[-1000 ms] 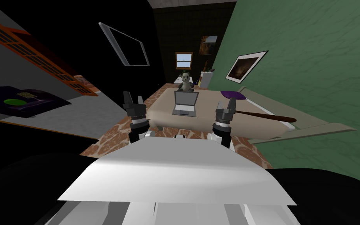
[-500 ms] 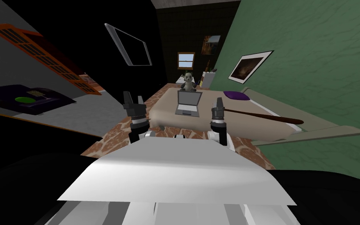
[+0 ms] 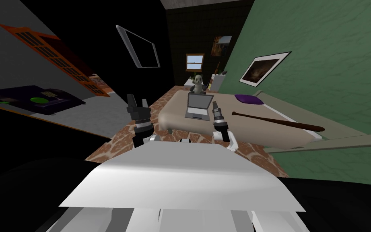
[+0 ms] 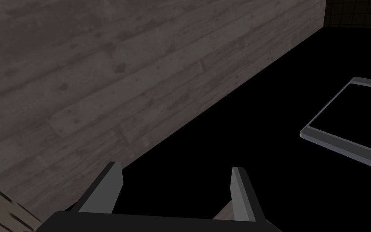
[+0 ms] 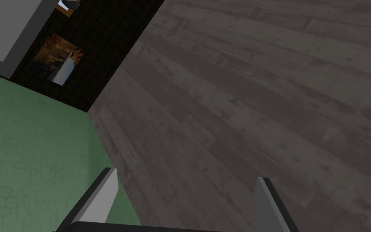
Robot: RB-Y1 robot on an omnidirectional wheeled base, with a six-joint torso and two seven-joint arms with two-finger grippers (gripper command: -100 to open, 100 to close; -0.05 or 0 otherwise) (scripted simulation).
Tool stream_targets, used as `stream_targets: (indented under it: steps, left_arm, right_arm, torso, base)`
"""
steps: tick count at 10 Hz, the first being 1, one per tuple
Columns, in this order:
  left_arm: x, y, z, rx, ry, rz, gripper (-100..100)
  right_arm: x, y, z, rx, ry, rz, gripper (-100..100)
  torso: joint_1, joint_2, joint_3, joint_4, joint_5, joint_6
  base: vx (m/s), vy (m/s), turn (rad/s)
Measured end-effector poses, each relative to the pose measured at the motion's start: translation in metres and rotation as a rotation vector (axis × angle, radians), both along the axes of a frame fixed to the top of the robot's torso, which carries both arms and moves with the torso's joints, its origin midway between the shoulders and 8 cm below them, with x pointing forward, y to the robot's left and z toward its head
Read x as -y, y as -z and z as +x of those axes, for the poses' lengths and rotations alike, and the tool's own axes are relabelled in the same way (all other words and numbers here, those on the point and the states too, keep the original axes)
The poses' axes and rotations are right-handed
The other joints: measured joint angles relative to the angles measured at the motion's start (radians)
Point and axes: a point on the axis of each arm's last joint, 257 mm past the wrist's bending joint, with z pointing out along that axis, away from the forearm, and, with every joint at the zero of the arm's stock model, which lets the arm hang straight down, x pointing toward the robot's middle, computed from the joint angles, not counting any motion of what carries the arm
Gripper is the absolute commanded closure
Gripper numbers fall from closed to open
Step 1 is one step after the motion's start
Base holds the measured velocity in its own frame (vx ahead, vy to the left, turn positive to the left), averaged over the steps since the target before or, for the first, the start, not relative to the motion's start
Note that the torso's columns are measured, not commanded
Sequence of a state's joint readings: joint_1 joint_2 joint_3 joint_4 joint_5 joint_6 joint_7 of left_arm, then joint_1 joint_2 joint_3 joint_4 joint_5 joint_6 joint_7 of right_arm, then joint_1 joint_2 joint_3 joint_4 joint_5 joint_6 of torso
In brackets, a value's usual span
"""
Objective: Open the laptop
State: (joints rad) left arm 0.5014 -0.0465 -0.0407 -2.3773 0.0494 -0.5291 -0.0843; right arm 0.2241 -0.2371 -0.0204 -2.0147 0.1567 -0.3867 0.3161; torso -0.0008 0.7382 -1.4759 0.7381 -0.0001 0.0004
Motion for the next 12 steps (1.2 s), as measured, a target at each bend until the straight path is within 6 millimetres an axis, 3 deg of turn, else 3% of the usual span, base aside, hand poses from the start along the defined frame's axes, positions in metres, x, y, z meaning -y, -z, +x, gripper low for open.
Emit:
stream_targets:
  steps: [7,12]
  left_arm:
    - [0.0,0.0,0.0,0.0,0.0,0.0,0]
    - [0.0,0.0,0.0,0.0,0.0,0.0,0]
  right_arm:
    - [0.002,0.034,0.062,-0.096,0.128,-0.309,-100]
    - [0.019,0.059,0.106,-0.165,0.244,-0.554,-100]
  torso:
    - [0.0,0.0,0.0,0.0,0.0,0.0]
    - [-0.001,0.0,0.0,0.0,0.0,0.0]
  base:
    - [-0.009,0.079,0.058]
    - [0.0,0.085,0.076]
